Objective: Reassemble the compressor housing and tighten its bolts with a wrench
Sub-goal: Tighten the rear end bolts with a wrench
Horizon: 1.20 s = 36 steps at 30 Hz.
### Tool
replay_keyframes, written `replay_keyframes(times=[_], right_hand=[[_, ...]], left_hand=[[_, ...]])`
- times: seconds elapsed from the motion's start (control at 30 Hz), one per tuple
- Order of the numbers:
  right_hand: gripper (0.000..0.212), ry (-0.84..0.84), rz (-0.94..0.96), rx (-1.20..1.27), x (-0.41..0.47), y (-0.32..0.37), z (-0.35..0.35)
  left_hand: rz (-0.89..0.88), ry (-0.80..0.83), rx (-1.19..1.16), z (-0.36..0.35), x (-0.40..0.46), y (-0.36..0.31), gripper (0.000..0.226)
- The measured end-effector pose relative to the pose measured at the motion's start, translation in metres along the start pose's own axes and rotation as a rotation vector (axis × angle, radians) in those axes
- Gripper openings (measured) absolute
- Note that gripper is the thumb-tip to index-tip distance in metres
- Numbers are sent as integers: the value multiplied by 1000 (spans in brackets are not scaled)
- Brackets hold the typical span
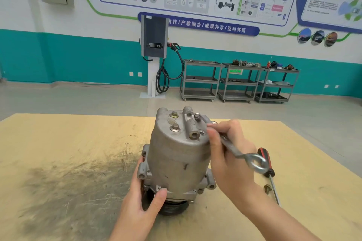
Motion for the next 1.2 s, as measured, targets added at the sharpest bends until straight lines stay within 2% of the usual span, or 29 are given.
replay_keyframes(times=[0.07,0.17,0.27,0.33,0.4,0.53,0.63,0.83,1.07,1.2], right_hand=[[24,5,43,-67,4,9,2],[29,-14,35,-33,12,11,6],[24,-41,112,61,28,23,10],[20,-45,91,170,44,21,12],[23,-27,-121,326,58,-7,9],[40,105,-723,672,55,-88,-25],[41,262,-941,779,43,-117,-54],[39,495,-1105,1051,27,-117,-98],[40,600,-1135,1054,23,-117,-120],[39,685,-1118,968,23,-117,-127]], left_hand=[[7,-7,12,1,1,1,118],[2,-5,41,3,2,4,106],[20,-4,7,3,2,7,111],[21,0,-13,2,2,7,116],[15,7,-24,1,1,7,116],[9,9,-5,1,1,7,113],[22,5,-13,2,1,8,113],[32,3,-16,3,1,9,112],[17,13,-11,0,0,5,113],[5,13,-3,0,0,2,115]])
Point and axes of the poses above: each hand's wrist, its own x-axis towards the middle knuckle, its own z-axis out of the back of the hand, y = z × x, the point moved 10 cm from there along x, towards the middle knuckle, and after that the axes turned 13 degrees about -x, right-handed, at the moved point
